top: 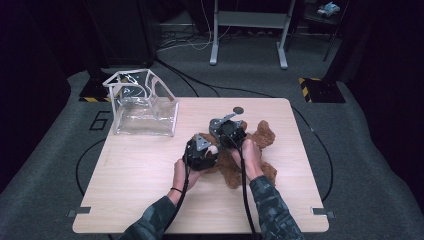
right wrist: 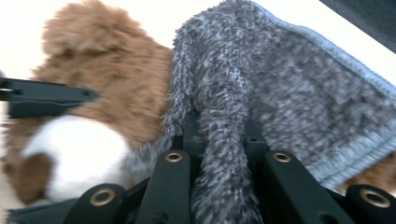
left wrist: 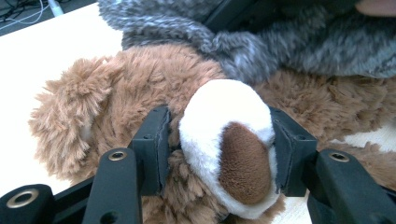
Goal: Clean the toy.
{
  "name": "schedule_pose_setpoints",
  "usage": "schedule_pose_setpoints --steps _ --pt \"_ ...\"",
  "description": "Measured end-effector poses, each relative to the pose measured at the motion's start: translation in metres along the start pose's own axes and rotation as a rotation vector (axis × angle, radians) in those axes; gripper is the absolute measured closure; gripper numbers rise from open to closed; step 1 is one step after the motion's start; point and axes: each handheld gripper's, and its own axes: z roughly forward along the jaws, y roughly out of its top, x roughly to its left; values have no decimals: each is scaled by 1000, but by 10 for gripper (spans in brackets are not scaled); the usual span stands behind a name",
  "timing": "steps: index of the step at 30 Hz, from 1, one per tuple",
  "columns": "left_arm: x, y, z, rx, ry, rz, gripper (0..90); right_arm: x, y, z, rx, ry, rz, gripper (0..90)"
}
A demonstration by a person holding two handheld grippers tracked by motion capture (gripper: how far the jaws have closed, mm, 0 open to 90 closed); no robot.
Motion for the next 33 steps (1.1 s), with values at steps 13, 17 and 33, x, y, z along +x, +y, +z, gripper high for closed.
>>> schedule_pose_setpoints --steps 13,17,33 --pt "1 -1 0 -3 -3 -12 469 -47 -7 -26 -14 -194 80 786" --pt "2 0 0 -1 -1 -11 469 -57 -15 -51 -57 -235 121 785" --pt "0 0 1 7 8 8 471 -56 -11 -14 36 -120 160 783"
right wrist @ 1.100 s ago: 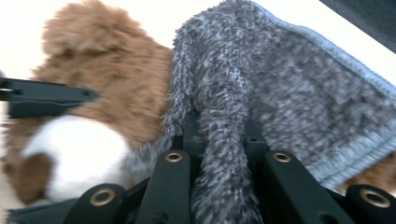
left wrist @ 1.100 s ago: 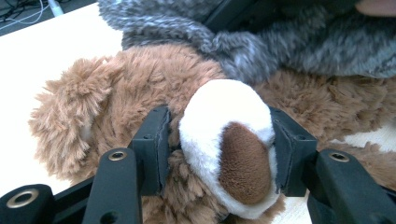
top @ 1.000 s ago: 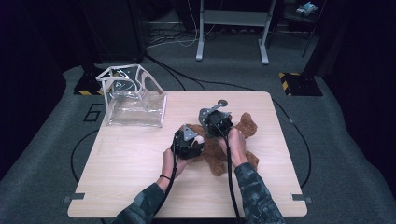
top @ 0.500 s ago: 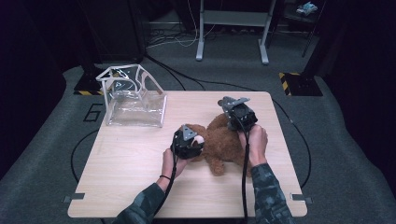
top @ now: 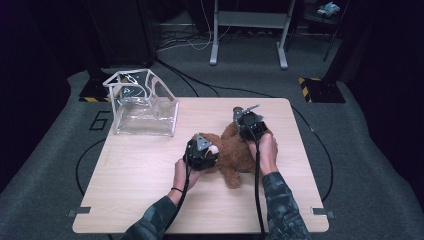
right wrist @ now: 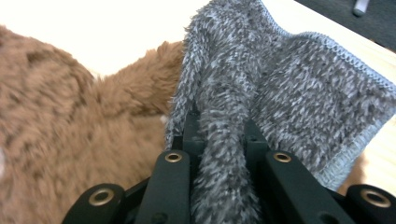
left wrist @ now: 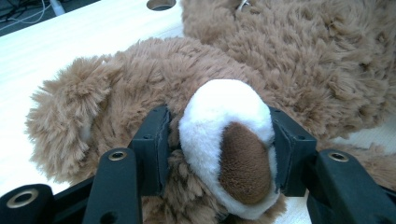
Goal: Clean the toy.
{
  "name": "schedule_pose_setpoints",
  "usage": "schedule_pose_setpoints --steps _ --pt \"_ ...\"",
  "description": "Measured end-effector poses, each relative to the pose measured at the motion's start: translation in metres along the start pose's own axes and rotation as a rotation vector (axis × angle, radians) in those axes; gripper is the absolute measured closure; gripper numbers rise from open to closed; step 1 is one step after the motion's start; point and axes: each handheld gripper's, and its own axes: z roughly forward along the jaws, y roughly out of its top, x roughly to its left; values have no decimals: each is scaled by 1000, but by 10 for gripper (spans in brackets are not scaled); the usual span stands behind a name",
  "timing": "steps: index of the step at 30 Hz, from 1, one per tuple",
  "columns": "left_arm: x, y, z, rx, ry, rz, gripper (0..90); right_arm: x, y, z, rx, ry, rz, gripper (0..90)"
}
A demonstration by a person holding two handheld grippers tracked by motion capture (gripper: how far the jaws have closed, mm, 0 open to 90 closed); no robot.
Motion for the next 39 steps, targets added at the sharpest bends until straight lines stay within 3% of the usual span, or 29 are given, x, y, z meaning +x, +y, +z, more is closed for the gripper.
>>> schedule_pose_setpoints --steps 5,10,12,13,14,15,17,19,25,28,31,35,38,39 --pt "-1 0 0 4 -2 8 471 15 16 15 11 18 -34 783" --pt "-1 -1 -1 1 -6 1 471 37 27 31 58 72 -76 785" --pt "-1 -1 -1 1 -8 0 471 45 31 35 62 121 -73 785" --pt "-1 -1 -1 -1 -8 -3 470 45 32 36 49 169 -76 785" --pt "-1 -1 -1 -1 -8 -2 470 45 33 35 31 225 -49 785" --pt "0 -1 -1 -1 -8 0 470 44 33 33 22 249 -52 784" --pt "0 -2 -2 7 -12 6 470 38 32 25 -5 309 -16 784" --pt "0 -2 -1 -2 -2 8 470 30 30 15 -50 336 -2 784" --pt "0 -2 0 -13 0 -3 469 6 19 -28 -157 298 22 783" --pt "0 -1 -1 -7 -3 -1 469 -3 15 -45 -177 226 32 783" --pt "0 -1 0 -6 -4 -3 469 -9 10 -54 -151 116 43 783" --pt "0 -1 0 -9 -3 -3 469 -14 6 -42 -64 34 34 781" --pt "0 -1 0 -9 -2 1 469 -12 4 -20 1 44 23 780" --pt "1 -1 0 -4 -6 4 469 -8 4 -13 19 51 41 780"
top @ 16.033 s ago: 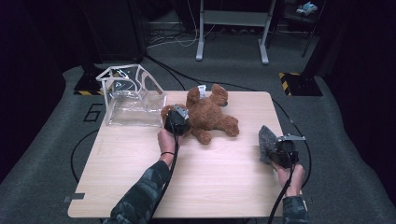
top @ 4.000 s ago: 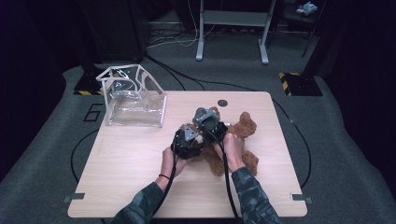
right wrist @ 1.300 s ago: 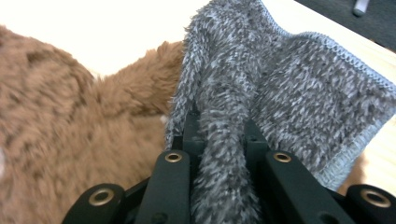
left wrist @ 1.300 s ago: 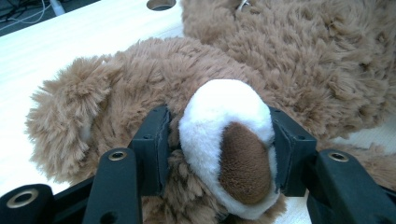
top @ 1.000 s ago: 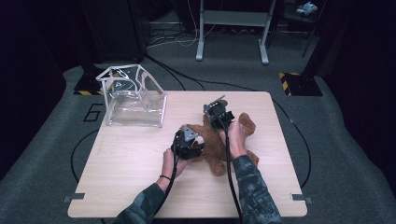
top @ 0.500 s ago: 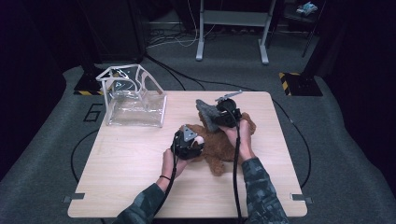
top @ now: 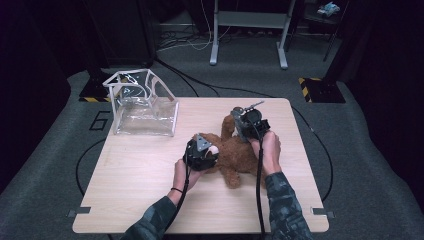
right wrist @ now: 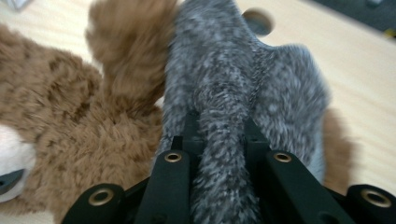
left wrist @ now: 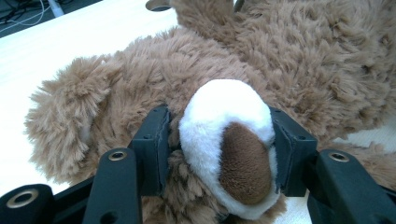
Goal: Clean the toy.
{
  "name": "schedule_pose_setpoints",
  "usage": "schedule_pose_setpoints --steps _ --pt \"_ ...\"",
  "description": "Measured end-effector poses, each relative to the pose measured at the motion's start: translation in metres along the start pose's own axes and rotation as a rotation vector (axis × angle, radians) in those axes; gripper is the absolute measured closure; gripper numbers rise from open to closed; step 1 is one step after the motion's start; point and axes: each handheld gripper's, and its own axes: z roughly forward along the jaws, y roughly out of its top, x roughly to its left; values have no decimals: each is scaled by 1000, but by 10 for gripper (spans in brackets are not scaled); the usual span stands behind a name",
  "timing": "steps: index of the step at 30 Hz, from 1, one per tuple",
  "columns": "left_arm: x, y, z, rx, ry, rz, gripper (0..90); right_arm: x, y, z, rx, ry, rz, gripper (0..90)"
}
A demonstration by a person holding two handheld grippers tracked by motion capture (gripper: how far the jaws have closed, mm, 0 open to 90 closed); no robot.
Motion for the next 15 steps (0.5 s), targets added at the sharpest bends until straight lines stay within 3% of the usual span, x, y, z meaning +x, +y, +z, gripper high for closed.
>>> schedule_pose_setpoints --steps 5,7,9,15 --pt "0 0 0 0 0 1 469 11 4 19 -4 52 -19 781" --pt "-1 0 0 2 3 2 469 17 7 23 -7 108 -23 782" --pt "0 0 0 1 3 -1 469 22 9 27 -1 126 -38 783" --pt "1 0 0 4 -3 -2 468 43 16 31 -7 260 -70 783"
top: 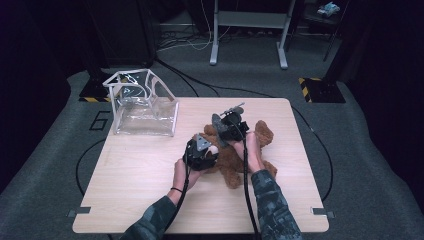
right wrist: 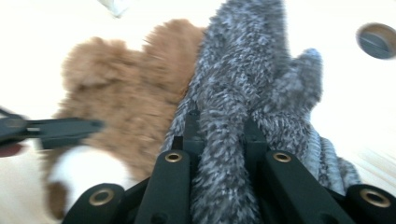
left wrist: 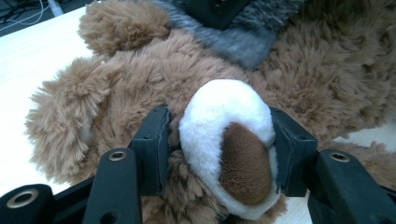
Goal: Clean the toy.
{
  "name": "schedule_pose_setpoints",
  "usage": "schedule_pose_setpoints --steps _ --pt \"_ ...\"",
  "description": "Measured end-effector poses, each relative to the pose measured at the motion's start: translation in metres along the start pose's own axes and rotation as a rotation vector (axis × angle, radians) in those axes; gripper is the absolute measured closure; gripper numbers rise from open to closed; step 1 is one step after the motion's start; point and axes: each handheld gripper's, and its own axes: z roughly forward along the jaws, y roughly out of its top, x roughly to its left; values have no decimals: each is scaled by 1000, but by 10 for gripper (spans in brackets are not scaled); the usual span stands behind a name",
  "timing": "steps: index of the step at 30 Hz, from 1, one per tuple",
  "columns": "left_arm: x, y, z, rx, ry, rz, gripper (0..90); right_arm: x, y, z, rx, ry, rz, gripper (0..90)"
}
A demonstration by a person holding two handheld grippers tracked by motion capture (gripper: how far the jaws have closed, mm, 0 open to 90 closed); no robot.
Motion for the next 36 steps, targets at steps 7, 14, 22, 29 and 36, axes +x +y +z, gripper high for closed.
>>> schedule_pose_setpoints --steps 7,14,22,29,36 --pt "0 0 0 -7 4 -2 462 4 -1 -14 -47 165 -28 783" --pt "0 -1 1 -20 2 -11 448 -6 -8 -56 -147 -62 -3 777" --pt "0 -1 1 -12 4 -11 447 -7 -27 -25 -19 -100 -29 778" --pt "-1 -1 0 -18 5 -21 447 -23 -31 -35 -4 -171 -1 780" --pt "-1 -1 0 -18 2 -22 447 -54 -41 -44 26 -245 37 780"
